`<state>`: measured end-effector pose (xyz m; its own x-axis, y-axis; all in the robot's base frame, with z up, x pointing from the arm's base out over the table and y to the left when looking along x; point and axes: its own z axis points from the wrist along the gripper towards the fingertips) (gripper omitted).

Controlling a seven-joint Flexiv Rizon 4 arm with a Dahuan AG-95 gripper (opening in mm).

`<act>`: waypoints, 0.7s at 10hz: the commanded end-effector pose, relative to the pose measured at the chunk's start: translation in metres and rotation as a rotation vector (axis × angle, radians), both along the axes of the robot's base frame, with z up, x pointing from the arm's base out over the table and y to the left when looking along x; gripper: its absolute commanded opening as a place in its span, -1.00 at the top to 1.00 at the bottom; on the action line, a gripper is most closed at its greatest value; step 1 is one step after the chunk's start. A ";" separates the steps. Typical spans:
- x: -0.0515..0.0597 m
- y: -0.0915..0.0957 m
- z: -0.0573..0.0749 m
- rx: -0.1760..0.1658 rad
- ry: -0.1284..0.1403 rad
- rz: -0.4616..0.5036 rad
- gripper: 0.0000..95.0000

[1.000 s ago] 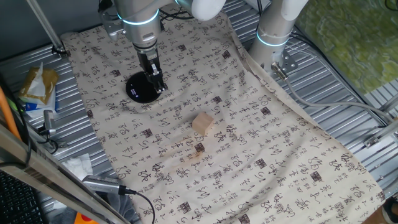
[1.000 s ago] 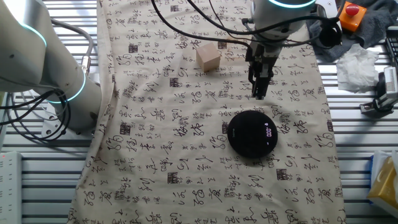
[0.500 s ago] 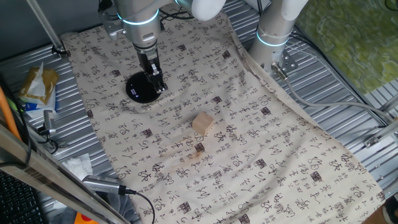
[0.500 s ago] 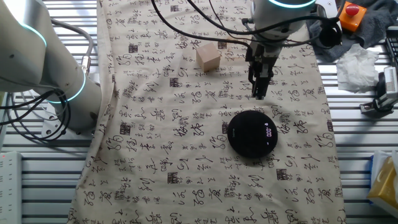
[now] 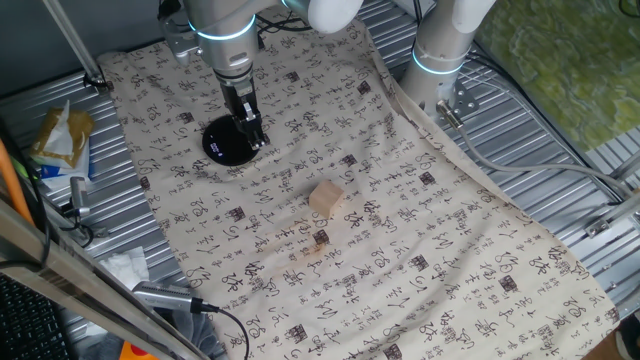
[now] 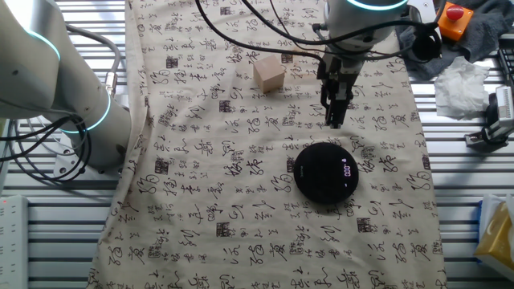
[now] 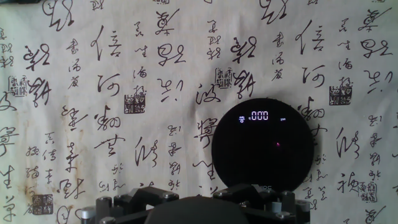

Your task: Place the block on the scale

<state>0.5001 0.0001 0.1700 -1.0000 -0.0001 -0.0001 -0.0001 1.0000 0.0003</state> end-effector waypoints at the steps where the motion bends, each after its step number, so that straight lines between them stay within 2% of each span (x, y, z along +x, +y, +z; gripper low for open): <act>1: 0.000 0.000 0.000 0.111 -0.043 0.055 1.00; 2: 0.000 0.000 0.000 0.100 -0.035 0.053 1.00; 7: 0.005 0.003 0.003 0.096 -0.024 0.037 1.00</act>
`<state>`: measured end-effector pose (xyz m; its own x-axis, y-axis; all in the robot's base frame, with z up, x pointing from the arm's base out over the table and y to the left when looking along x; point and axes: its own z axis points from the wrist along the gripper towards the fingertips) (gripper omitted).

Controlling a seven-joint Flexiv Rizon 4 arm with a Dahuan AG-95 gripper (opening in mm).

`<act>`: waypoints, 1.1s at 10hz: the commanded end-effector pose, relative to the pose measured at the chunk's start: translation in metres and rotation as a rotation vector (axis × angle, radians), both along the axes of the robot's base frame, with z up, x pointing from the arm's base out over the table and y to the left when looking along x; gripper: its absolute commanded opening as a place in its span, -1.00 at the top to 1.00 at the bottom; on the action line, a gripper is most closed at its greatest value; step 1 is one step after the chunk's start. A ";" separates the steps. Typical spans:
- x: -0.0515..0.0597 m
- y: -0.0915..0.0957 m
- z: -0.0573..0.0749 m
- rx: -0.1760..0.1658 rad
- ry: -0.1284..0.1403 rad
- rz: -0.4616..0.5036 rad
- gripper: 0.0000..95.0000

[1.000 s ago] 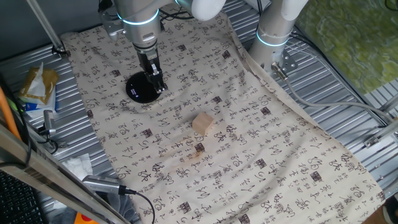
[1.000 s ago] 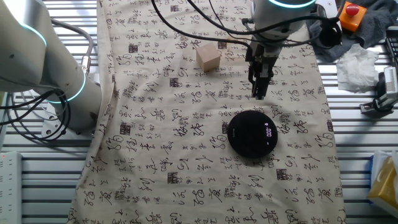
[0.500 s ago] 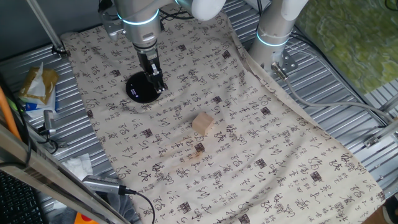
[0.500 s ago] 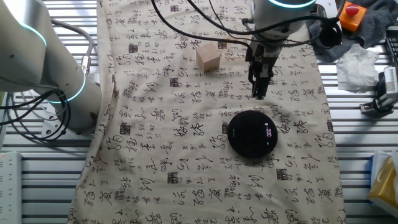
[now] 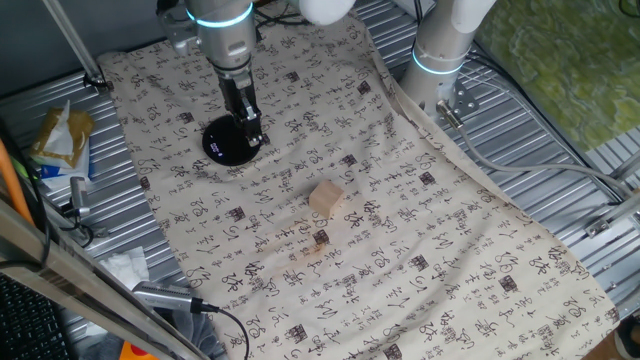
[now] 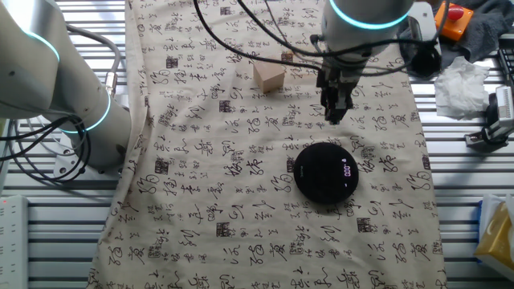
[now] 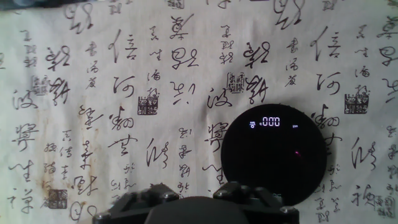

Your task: Place the block on the scale

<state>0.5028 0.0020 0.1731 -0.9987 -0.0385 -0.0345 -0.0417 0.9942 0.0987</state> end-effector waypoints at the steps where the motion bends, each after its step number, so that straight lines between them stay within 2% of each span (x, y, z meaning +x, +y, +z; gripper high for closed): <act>1: 0.003 0.001 0.000 -0.003 0.011 -0.003 1.00; 5: 0.007 0.003 0.002 -0.004 0.024 -0.002 1.00; 9: 0.011 0.005 0.005 -0.010 0.095 -0.002 1.00; 11: 0.012 0.006 0.006 -0.010 0.095 -0.007 1.00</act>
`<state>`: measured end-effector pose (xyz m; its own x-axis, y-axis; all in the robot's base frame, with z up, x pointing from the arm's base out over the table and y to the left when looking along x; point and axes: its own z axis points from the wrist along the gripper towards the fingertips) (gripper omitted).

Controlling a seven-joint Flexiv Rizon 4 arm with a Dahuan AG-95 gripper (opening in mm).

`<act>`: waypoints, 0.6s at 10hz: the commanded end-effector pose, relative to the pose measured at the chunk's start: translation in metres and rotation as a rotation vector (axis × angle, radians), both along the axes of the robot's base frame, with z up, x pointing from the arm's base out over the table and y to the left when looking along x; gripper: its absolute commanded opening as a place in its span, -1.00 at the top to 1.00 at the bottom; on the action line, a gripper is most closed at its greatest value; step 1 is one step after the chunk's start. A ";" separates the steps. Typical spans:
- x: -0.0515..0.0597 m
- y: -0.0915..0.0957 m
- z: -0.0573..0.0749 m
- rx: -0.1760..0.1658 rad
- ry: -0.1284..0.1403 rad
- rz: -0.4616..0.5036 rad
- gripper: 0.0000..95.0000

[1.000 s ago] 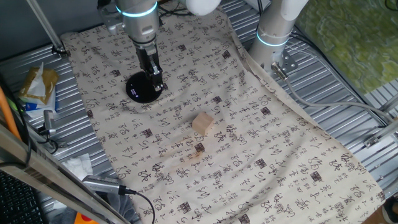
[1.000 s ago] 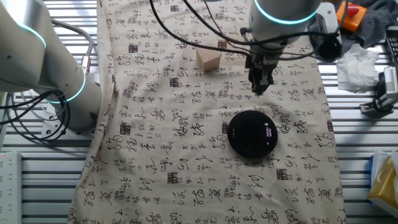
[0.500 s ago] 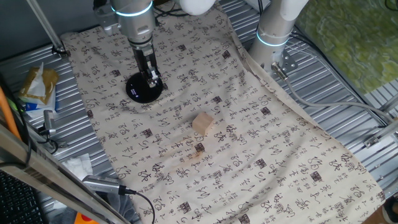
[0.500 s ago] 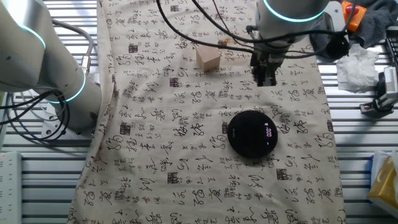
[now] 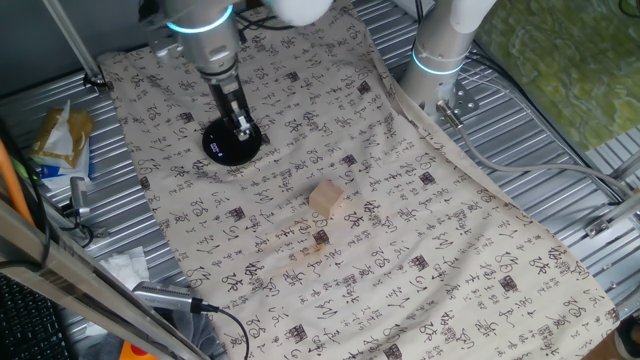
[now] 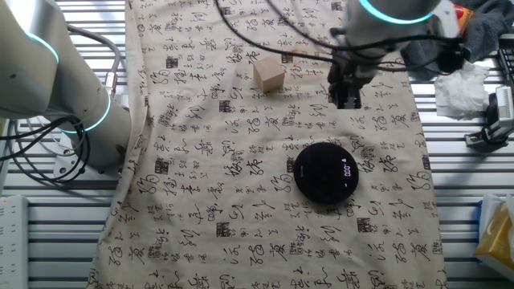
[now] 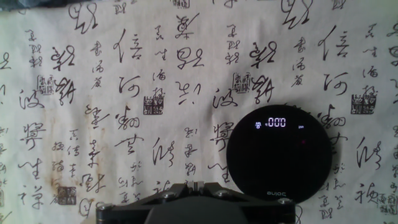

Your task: Place the block on the scale

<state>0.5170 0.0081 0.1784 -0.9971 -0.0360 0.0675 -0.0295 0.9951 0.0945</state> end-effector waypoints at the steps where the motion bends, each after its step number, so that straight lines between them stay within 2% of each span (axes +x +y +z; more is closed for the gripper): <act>1: 0.000 0.001 0.002 -0.002 -0.014 -0.009 1.00; 6: 0.010 0.010 0.007 -0.005 -0.037 -0.020 1.00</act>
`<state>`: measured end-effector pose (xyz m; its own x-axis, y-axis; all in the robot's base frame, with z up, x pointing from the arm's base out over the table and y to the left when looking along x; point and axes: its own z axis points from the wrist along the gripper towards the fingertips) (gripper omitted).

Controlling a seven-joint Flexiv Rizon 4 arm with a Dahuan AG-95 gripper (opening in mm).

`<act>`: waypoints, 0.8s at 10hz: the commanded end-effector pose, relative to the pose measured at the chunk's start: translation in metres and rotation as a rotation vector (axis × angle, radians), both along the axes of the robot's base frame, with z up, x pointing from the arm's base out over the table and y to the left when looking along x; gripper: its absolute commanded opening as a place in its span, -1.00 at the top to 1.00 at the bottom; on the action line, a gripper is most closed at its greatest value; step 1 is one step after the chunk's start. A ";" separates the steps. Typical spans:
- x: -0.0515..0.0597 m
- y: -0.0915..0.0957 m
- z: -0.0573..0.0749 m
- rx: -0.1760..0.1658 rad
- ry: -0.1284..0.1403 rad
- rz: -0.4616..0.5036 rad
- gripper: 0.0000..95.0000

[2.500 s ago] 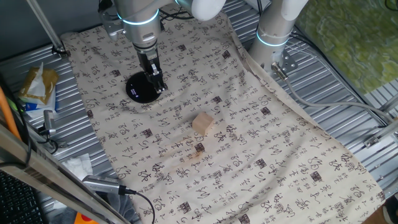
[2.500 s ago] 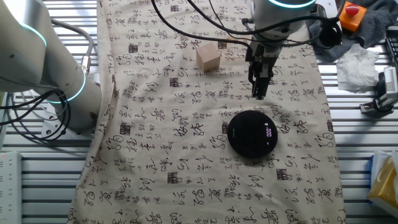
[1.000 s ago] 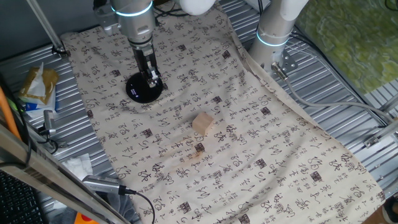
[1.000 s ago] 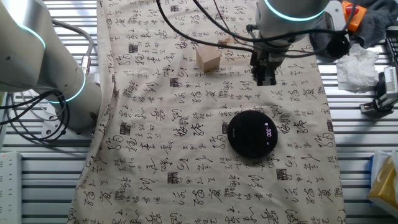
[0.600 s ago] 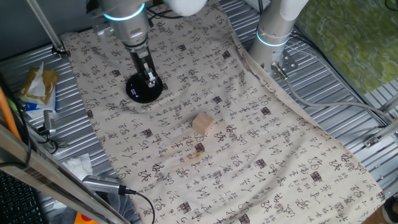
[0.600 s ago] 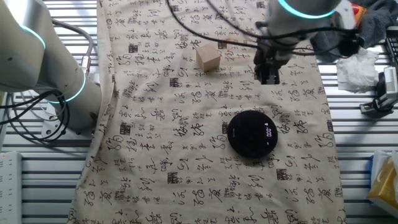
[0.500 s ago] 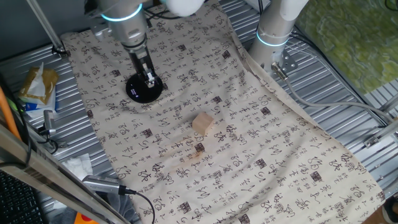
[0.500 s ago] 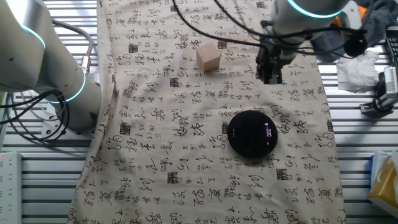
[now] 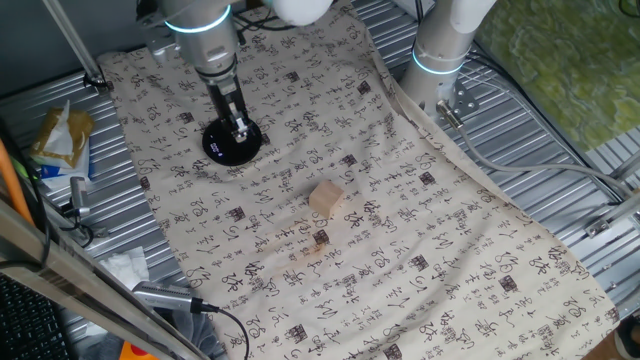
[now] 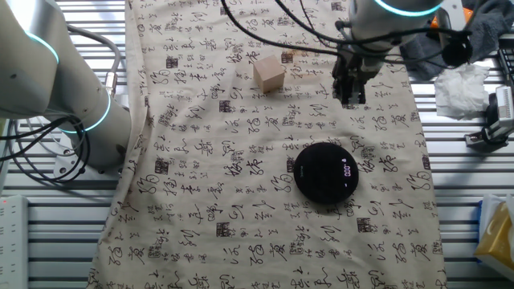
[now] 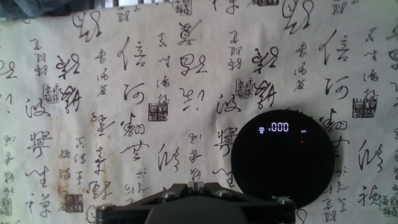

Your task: Place the block on the scale

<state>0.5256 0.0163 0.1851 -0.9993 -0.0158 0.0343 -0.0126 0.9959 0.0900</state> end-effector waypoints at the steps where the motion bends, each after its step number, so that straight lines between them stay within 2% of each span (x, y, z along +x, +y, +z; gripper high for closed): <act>1: 0.003 0.004 0.001 -0.004 -0.008 0.003 1.00; 2: 0.004 0.006 0.001 -0.003 -0.008 0.007 0.60; 3: 0.006 0.008 0.002 -0.001 -0.008 0.006 0.60; 4: 0.007 0.010 0.002 0.001 -0.010 0.003 0.20; 8: 0.012 0.021 0.005 0.025 -0.013 -0.036 0.20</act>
<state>0.5390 0.0387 0.1899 -0.9995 0.0220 0.0207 0.0242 0.9930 0.1155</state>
